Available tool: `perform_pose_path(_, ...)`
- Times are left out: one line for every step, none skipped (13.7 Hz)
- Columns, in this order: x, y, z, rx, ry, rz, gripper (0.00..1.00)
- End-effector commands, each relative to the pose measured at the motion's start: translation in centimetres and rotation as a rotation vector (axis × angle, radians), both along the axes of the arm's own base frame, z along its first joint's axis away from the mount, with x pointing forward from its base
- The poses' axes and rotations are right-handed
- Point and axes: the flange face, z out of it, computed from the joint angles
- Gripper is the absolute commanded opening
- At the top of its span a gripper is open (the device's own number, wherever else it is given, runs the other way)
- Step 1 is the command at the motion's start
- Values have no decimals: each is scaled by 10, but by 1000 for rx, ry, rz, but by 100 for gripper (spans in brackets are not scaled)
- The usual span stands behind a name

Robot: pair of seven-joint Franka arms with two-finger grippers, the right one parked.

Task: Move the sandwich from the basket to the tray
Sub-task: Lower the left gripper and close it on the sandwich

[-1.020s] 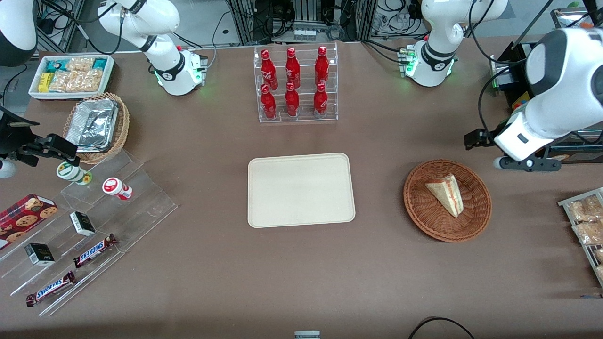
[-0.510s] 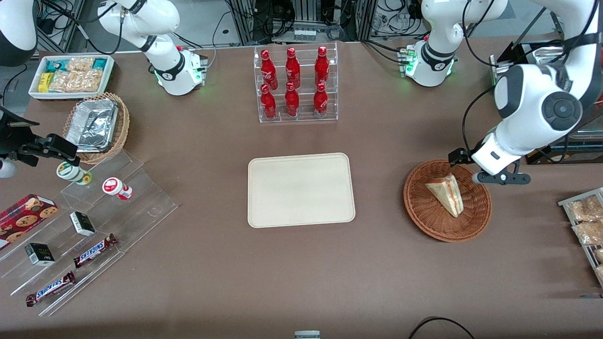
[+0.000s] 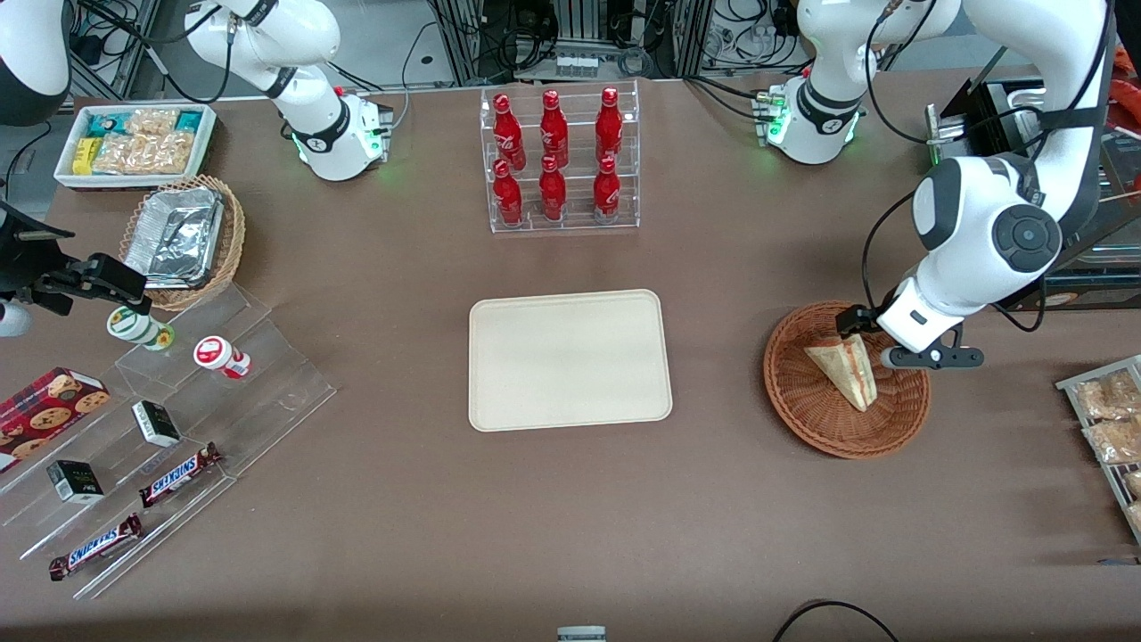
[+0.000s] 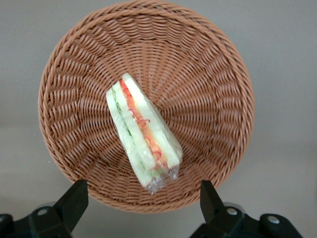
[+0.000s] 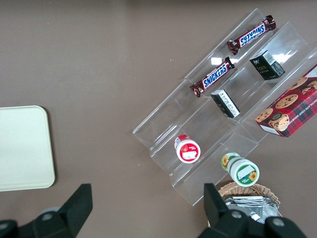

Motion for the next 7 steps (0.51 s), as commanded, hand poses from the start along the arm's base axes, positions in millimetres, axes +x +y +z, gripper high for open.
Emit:
perform_pose_path(4,-5,-11,6,-22,168,100)
perform_pose_path(5,-6,-17,9,-20,245,100)
perform_pose_path(6,-8,-22,14,-16,325,100)
perform_pose_path(6,-11,-23,14,-21,365,100)
perform_pose_path(3,-11,-26,16,-17,399,100)
perform_pose_path(2,-10,-27,19,-15,452,100)
perform_pose_path(3,-11,-27,17,-22,473,100)
